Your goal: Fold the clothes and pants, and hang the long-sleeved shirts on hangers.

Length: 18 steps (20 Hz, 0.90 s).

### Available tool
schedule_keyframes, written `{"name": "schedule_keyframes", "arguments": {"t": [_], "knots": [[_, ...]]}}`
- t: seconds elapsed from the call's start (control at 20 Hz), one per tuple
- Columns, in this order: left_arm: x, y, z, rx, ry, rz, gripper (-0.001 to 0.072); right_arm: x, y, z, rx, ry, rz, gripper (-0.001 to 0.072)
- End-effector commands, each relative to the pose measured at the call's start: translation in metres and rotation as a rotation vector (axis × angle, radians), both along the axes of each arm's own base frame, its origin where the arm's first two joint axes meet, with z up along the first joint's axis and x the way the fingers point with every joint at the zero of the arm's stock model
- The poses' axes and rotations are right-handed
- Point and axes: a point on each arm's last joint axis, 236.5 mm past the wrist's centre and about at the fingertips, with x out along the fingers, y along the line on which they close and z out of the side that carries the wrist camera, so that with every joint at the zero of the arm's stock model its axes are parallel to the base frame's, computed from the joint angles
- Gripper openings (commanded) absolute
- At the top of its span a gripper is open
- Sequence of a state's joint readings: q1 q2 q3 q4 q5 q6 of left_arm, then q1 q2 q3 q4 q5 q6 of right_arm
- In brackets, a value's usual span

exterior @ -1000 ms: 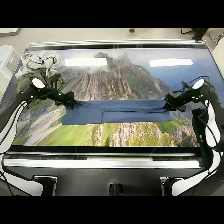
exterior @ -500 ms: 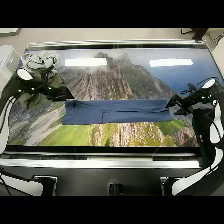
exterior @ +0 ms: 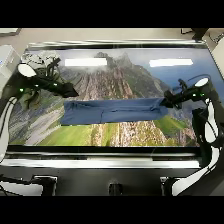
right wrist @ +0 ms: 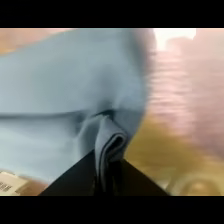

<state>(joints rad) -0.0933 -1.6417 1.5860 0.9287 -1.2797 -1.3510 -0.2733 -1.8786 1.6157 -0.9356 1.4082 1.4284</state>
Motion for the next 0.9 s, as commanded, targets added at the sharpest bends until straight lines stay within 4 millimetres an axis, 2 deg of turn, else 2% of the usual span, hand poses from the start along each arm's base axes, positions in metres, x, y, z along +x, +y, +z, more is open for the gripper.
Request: {"name": "schedule_keyframes", "arguments": {"t": [0.0,0.05,0.15,0.25,0.35,0.5,0.65,0.75,0.85], "knots": [[0.005,-0.072,-0.021,-0.028,-0.041,-0.001,0.0024,-0.003,0.037,0.073,0.03,-0.142,0.092,0.0033],[-0.001,-0.099,-0.039,-0.031,-0.008,-0.002,0.0024,-0.008,0.049,0.097,0.02,-0.188,0.118,0.0033],[-0.02,-0.137,-0.077,-0.022,0.086,-0.005,0.0024,-0.021,0.07,0.148,0.005,-0.275,0.143,0.0033],[-0.039,-0.158,-0.104,-0.003,0.151,-0.029,0.0023,-0.037,0.089,0.194,0.0,-0.351,0.142,0.0034],[-0.042,-0.181,-0.118,-0.03,0.194,0.044,0.0023,-0.056,0.109,0.229,0.002,-0.413,0.162,0.0034],[-0.04,-0.242,-0.109,-0.224,0.217,0.155,0.0023,-0.082,0.133,0.257,0.018,-0.448,0.195,0.0034],[-0.064,-0.301,-0.115,-0.376,0.347,0.245,0.0023,-0.095,0.145,0.28,0.025,-0.506,0.206,0.0034],[-0.076,-0.339,-0.115,-0.482,0.427,0.331,0.0023,-0.098,0.145,0.285,0.029,-0.507,0.192,0.0035],[-0.082,-0.367,-0.115,-0.539,0.447,0.388,0.0023,-0.096,0.142,0.28,0.013,-0.495,0.186,0.0035]]}}
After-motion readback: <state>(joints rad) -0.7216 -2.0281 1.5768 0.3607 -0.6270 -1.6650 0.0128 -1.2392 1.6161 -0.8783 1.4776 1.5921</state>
